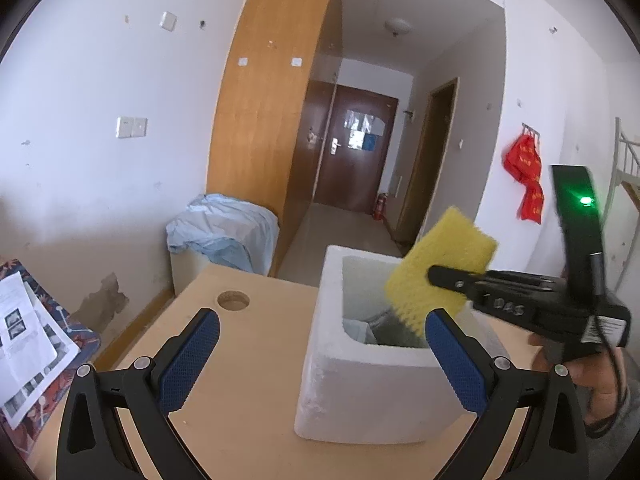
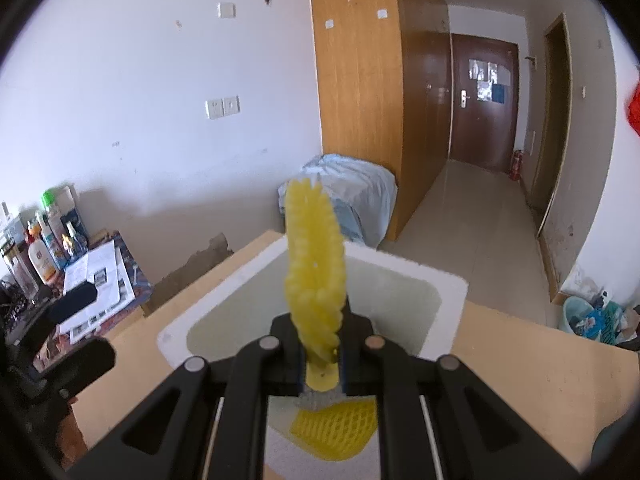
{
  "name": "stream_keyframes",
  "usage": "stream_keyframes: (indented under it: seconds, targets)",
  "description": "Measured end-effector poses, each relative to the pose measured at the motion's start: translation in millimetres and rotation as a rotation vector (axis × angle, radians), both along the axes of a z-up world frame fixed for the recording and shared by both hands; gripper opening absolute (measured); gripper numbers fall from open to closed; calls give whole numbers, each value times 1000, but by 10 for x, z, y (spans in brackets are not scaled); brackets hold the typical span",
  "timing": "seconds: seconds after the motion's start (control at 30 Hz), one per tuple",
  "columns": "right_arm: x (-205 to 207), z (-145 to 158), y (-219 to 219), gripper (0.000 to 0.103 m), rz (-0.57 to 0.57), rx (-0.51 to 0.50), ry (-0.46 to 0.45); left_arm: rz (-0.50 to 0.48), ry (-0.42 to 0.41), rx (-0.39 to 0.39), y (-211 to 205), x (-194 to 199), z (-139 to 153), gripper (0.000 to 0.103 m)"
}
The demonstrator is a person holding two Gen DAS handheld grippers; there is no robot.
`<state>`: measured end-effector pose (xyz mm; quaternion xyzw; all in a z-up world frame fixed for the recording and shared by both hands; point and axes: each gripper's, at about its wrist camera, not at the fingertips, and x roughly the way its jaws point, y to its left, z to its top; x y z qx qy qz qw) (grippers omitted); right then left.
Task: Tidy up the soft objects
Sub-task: 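Lower the right tool into the foam box and release the net sleeve, then withdraw both tools from the foam box back over the table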
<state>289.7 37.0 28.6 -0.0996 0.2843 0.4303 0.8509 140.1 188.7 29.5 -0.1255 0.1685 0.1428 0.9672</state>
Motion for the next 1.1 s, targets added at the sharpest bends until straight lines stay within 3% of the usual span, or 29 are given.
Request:
stream_keyframes:
  seconds: [0.17, 0.3, 0.33, 0.5, 0.7, 0.77, 0.83, 1.1]
  targets:
    - [57, -53, -18, 17, -3, -16, 44, -37, 17, 4, -67, 20, -28, 102]
    - [64, -43, -53, 56, -12, -4, 61, -47, 22, 0, -79, 30, -37, 102]
    - [61, -31, -41, 61, -14, 3, 62, -49, 21, -5, -80, 38, -35, 102]
    - [113, 49, -153, 61, -22, 67, 92, -63, 32, 4, -119, 72, -46, 102]
    - [95, -5, -103, 61, -36, 21, 113, -81, 38, 1, -169, 101, -58, 102]
    - [71, 49, -192, 61, -36, 82, 106, -86, 38, 4, -186, 92, -57, 102]
    - [47, 71, -194, 63, -50, 34, 86, -92, 36, 4, -206, 98, -58, 102]
    - [-54, 139, -459, 68, -85, 50, 92, -116, 35, 2, -312, 71, -20, 102]
